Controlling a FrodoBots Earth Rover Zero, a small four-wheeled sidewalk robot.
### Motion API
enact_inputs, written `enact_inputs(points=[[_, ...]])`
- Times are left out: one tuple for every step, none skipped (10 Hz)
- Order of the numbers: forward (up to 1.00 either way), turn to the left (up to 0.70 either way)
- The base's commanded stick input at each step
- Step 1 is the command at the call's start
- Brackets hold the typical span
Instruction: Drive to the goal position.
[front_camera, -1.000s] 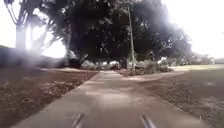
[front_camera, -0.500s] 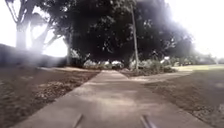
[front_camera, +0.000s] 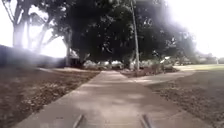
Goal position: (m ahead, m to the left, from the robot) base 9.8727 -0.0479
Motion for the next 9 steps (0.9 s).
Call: enact_inputs(points=[[0.70,0.00],[0.70,0.00],[0.70,0.00],[0.70,0.00],[0.70,0.00],[0.70,0.00],[0.70,0.00],[0.70,0.00],[0.70,0.00]])
